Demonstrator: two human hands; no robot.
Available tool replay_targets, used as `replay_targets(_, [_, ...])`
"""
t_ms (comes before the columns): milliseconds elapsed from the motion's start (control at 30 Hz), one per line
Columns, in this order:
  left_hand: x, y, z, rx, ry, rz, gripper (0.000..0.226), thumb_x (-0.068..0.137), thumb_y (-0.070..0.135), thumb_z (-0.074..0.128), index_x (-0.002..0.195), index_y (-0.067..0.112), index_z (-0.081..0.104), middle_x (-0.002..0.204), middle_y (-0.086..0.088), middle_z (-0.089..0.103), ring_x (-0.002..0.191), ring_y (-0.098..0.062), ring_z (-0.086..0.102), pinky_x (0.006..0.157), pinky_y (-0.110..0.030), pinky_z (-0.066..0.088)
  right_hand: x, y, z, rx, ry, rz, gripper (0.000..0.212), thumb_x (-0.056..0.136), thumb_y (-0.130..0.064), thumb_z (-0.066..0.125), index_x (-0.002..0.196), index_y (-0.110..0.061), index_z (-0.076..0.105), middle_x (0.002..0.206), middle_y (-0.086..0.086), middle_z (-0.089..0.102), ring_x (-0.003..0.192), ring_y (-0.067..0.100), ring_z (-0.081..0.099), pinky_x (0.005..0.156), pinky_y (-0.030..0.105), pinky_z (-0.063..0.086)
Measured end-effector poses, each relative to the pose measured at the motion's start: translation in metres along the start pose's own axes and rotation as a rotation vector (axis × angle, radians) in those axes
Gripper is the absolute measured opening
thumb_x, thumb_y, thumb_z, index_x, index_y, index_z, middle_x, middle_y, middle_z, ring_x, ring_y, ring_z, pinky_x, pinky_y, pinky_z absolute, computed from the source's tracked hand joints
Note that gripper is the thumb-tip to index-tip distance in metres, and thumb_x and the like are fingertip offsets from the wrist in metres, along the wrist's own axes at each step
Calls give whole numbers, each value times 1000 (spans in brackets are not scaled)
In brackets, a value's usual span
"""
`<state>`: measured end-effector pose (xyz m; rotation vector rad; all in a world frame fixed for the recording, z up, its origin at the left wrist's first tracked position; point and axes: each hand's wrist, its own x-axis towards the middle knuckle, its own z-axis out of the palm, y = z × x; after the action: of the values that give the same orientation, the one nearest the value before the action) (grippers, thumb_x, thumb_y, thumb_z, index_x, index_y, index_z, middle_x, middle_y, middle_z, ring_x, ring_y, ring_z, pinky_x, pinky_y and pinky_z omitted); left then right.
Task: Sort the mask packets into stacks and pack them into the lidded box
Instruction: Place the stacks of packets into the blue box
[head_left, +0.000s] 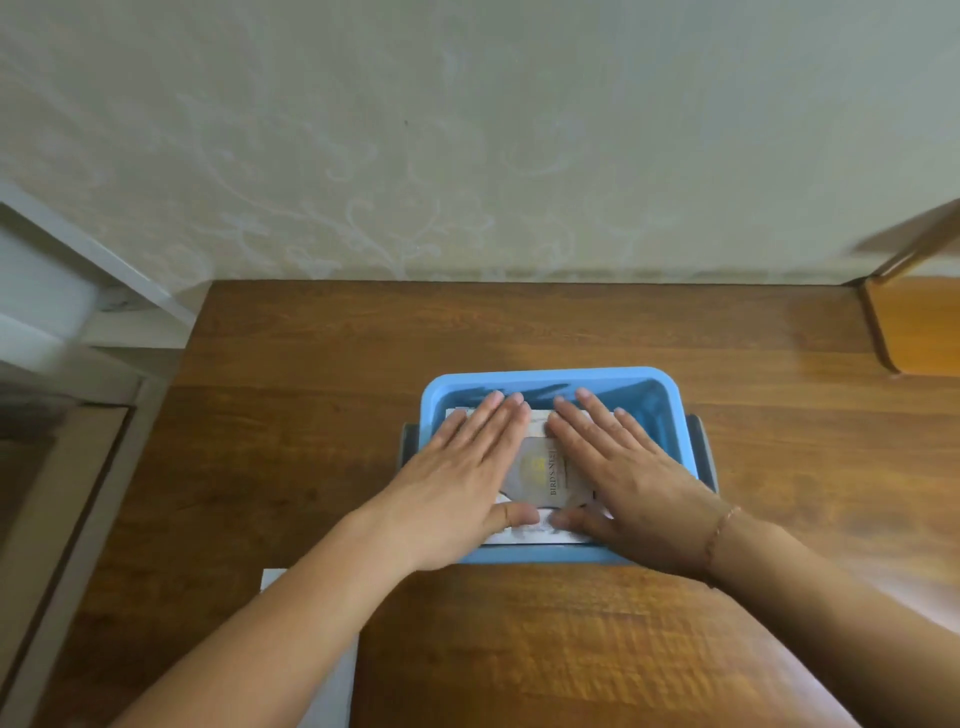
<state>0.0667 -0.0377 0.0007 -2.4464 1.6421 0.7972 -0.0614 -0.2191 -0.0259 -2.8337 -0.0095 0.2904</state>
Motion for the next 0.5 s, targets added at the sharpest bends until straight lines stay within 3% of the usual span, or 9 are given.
replay_targets(67, [-19, -10, 2, -204, 181, 39, 82, 99, 58, 34, 154, 25, -16, 159, 15, -28, 143, 1, -29, 115, -19, -15, -16, -1, -8, 211, 55, 44, 85, 87, -72, 30, 154, -23, 12, 161, -11, 0, 147, 4, -14, 120, 29, 1])
replay_targets(133, [-46, -29, 16, -346, 488, -10, 69, 100, 49, 39, 157, 22, 10, 165, 11, 0, 151, -5, -4, 120, -18, -2, -36, -2, -11, 352, 281, 104, 65, 93, -57, 45, 147, -21, 38, 157, -10, 27, 148, 4, 13, 119, 25, 18])
replay_targets(200, [-79, -51, 44, -445, 762, -290, 60, 98, 40, 48, 151, 18, 33, 158, 4, 30, 146, -11, 25, 119, -28, 23, -58, -8, -10, 399, 539, 90, 38, 95, -35, 54, 123, -11, 63, 133, -2, 58, 128, 14, 51, 107, 24, 39])
replay_targets(267, [-112, -67, 81, -541, 778, -747, 53, 96, 34, 59, 143, 15, 45, 148, -6, 45, 137, -22, 41, 110, -42, 38, -77, -22, 0, 440, 634, -28, 21, 89, -16, 60, 102, -4, 71, 106, 4, 67, 100, 19, 65, 90, 28, 50])
replay_targets(333, [-138, -75, 120, -616, 545, -1114, 57, 90, 35, 65, 141, 14, 48, 146, -13, 47, 131, -32, 46, 105, -49, 43, -83, -42, 15, 506, 541, -206, 14, 85, -8, 65, 95, -4, 74, 96, 2, 69, 88, 17, 66, 79, 27, 52])
replay_targets(400, [-155, -75, 148, -724, 374, -1256, 63, 89, 42, 65, 142, 14, 47, 146, -13, 47, 128, -33, 50, 102, -50, 46, -74, -70, 29, 695, 314, -180, 17, 84, -9, 70, 98, -19, 75, 93, -11, 71, 83, 7, 67, 74, 21, 53])
replay_targets(433, [-160, -73, 157, -779, 354, -1274, 65, 88, 46, 64, 142, 14, 46, 145, -12, 49, 126, -32, 52, 100, -49, 47, -66, -87, 36, 851, 170, -44, 22, 85, -11, 71, 100, -26, 74, 91, -16, 72, 83, 1, 68, 76, 20, 55])
replay_targets(500, [-167, -65, 166, -873, 384, -1294, 64, 88, 49, 62, 141, 16, 46, 142, -9, 52, 120, -29, 55, 92, -42, 50, -43, -124, 50, 1223, -148, 298, 25, 89, -11, 68, 109, -25, 70, 95, -13, 75, 91, 3, 70, 86, 27, 57])
